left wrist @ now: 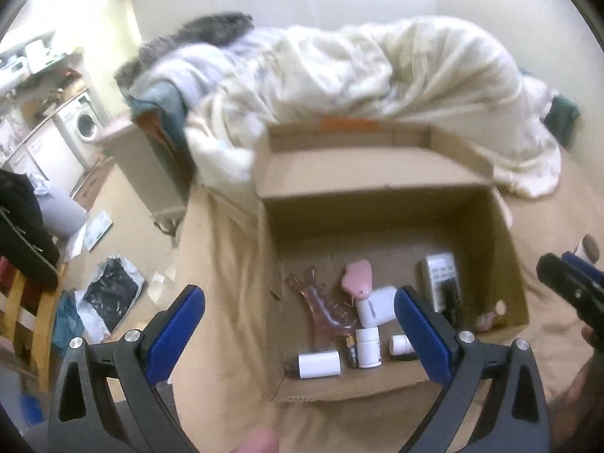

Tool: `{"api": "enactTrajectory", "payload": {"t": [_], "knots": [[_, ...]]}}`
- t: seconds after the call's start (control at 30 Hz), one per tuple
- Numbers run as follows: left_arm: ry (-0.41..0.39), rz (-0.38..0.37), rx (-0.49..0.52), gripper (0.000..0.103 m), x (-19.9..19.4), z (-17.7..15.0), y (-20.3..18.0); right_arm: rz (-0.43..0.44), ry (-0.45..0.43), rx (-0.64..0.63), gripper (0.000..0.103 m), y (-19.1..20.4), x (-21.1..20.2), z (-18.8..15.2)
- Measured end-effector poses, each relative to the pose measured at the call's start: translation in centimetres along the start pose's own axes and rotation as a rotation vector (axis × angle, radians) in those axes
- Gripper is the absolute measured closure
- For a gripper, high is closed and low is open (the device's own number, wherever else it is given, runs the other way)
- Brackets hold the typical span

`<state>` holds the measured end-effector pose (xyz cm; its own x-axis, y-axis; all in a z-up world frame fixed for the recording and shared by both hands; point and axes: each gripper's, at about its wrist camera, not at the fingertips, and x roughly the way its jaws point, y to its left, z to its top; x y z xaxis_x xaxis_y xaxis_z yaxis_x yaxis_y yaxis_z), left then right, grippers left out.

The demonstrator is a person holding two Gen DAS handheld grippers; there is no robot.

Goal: Organize rigid objects

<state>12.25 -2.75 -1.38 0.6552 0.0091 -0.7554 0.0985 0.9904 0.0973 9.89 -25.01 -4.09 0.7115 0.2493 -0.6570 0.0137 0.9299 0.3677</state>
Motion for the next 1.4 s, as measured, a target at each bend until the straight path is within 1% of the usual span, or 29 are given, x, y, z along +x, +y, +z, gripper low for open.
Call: {"api": "enactTrajectory", "payload": {"t": [0.1, 0.17, 0.27, 0.37, 0.43, 0.5, 0.6, 0.67, 0.7, 0.73, 0.8, 0.9, 1.4], "knots": [[-0.033, -0.033, -0.033, 0.003, -2.2, -0.3, 1.2, 0.008, -0.015, -0.016, 0.0, 0.8, -2.0, -0.4], [-0.033, -0.047, -0.022, 0.003, -3.4, -0.8, 1.7, 0.013, -0.02, -0.041, 0.0, 1.5, -3.2, -1.0], [-0.04, -0.016, 0.004, 0.003, -4.6, -1.7, 1.9, 0.006, -0.024, -0.069, 0.0, 2.2, -4.5, -2.0], [-0.05, -0.001, 0.022, 0.003, -5.6, -3.7, 2.1, -0.025, -0.044, -0.058, 0.0, 2.3, -5.0, -3.3], [-0.04, 0.001, 0.029, 0.003, -5.5, -5.1, 2.3, -0.024, -0.055, -0.055, 0.0, 2.2, -4.8, -4.2], [-0.015, 0.007, 0.016, 0.003, -4.4, -5.9, 2.7, -0.046, -0.058, -0.056, 0.0, 1.9, -4.1, -5.2], [0.018, -0.002, -0.056, 0.003, -3.0, -6.2, 4.0, -0.063, -0.012, -0.022, 0.0, 1.4, -2.4, -5.7], [0.025, -0.031, -0.114, 0.003, -2.5, -6.2, 4.8, -0.076, -0.02, -0.031, 0.0, 1.6, -1.9, -5.5], [0.026, -0.027, -0.125, 0.003, -2.3, -6.2, 4.9, -0.084, -0.029, -0.047, 0.0, 1.8, -1.8, -5.3], [0.024, 0.007, -0.12, 0.003, -2.1, -6.2, 4.8, -0.089, -0.034, -0.057, 0.0, 2.0, -1.6, -5.3], [0.028, 0.025, -0.1, 0.003, -2.0, -6.4, 4.5, -0.094, -0.026, -0.064, 0.0, 2.0, -1.3, -5.3], [0.029, 0.008, -0.097, 0.003, -1.9, -6.7, 4.3, -0.08, -0.005, -0.041, 0.0, 1.7, -1.2, -5.4], [0.027, 0.0, -0.089, 0.003, -1.8, -6.5, 3.9, -0.089, -0.009, -0.04, 0.0, 1.6, -1.3, -5.5]]}}
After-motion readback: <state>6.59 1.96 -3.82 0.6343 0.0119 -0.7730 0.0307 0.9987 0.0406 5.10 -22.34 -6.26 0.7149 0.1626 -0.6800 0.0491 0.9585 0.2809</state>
